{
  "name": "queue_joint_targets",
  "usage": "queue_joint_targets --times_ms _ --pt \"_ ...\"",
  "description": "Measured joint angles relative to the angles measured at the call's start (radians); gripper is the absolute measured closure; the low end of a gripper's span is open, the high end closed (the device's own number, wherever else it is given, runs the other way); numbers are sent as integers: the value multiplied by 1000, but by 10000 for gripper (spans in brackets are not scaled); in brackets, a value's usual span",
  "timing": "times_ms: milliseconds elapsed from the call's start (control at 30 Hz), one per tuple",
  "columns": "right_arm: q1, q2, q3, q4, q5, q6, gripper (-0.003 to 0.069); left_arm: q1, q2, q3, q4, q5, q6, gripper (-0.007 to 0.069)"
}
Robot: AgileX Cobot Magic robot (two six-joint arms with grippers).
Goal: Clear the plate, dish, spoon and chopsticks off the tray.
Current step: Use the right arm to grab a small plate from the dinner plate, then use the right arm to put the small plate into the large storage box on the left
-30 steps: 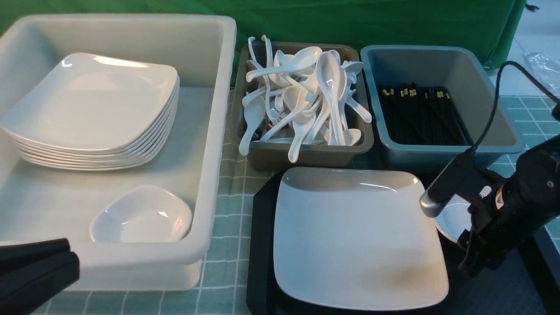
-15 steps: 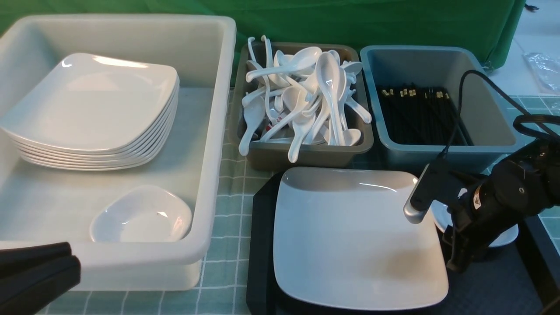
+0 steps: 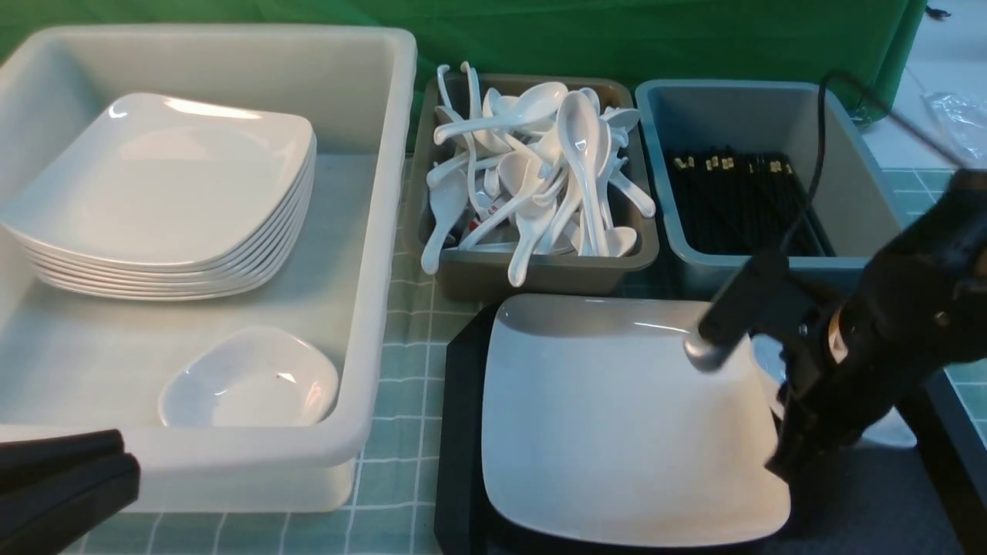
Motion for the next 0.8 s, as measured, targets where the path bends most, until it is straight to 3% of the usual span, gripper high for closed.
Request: queue_joint_targets --times_ms 67,200,233,300,367,433,533,800 --pt "36 -27 -52 0 44 41 597 0 0 0 10 -1 -1 607" --pt "231 -51 -364 5 169 108 597 0 0 0 54 -5 -47 607" --pt "240 -51 -378 8 169 108 597 0 0 0 54 -5 -50 607" --pt "348 21 -554 57 160 76 597 0 0 -13 141 17 -134 607" --pt "390 71 -634 87 149 50 597 0 0 -25 191 30 -181 607" --pt "458 207 -797 177 139 -22 597 0 -5 -75 353 78 -321 607" --pt "498 371 -954 221 142 -72 597 0 -28 -117 491 147 -408 607" --pt "508 734 -1280 229 180 -124 598 0 -132 -135 546 268 -462 607"
